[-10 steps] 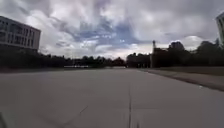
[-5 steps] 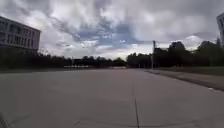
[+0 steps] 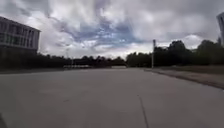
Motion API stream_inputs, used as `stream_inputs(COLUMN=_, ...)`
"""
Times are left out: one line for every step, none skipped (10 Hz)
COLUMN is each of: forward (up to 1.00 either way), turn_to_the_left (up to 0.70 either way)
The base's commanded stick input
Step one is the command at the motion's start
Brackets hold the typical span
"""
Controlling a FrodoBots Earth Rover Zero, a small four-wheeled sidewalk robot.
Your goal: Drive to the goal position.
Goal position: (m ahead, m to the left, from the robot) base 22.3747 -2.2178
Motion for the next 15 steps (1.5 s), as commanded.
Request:
stream_inputs(forward=1.00, turn_to_the_left=0.02)
stream_inputs(forward=1.00, turn_to_the_left=0.02)
stream_inputs(forward=1.00, turn_to_the_left=0.02)
stream_inputs(forward=1.00, turn_to_the_left=0.03)
stream_inputs(forward=1.00, turn_to_the_left=0.03)
stream_inputs(forward=1.00, turn_to_the_left=0.03)
stream_inputs(forward=1.00, turn_to_the_left=0.03)
stream_inputs(forward=1.00, turn_to_the_left=0.03)
stream_inputs(forward=1.00, turn_to_the_left=0.02)
stream_inputs(forward=1.00, turn_to_the_left=0.02)
stream_inputs(forward=1.00, turn_to_the_left=0.02)
stream_inputs(forward=1.00, turn_to_the_left=0.03)
stream_inputs(forward=1.00, turn_to_the_left=0.03)
stream_inputs(forward=1.00, turn_to_the_left=0.03)
stream_inputs(forward=1.00, turn_to_the_left=0.02)
